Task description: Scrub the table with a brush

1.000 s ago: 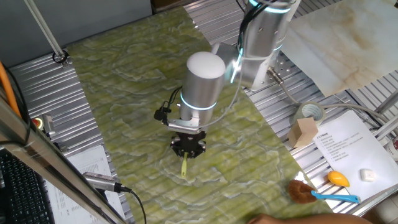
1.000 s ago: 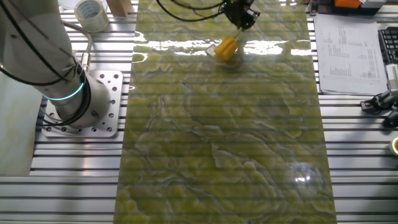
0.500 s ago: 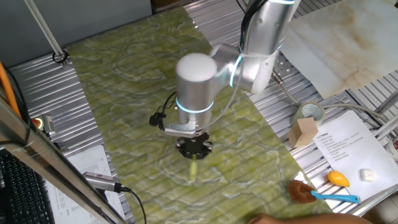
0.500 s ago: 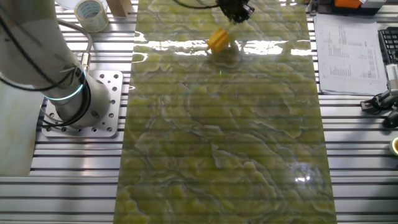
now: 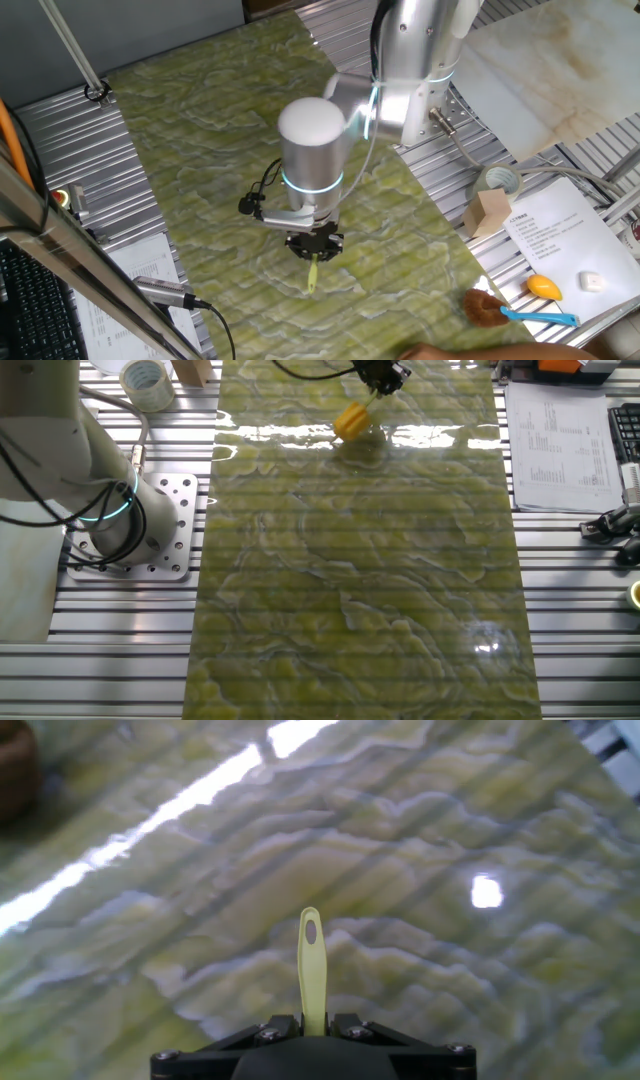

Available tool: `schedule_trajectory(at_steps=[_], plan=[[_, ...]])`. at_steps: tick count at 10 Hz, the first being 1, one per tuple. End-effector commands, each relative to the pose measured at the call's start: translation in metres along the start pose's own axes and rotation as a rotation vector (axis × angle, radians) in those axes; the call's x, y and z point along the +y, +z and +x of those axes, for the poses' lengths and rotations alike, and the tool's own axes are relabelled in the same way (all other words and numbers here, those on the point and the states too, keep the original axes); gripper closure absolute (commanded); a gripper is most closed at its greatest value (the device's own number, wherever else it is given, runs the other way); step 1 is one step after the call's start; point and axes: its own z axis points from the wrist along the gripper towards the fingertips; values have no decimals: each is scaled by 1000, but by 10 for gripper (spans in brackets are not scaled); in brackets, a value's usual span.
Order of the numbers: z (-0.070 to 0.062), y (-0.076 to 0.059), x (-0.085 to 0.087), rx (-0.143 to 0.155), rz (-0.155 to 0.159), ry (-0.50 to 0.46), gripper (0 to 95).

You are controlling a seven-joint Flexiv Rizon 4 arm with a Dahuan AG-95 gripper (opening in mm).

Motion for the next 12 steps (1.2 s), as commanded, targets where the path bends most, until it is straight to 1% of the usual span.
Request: schedule_trajectory(at_steps=[1,7,12], plan=[[-2,-2,-1,10,-8,0,950],[-2,-2,-1,8,-8,-4,950],[-2,0,-1,1,-6,-17,950]])
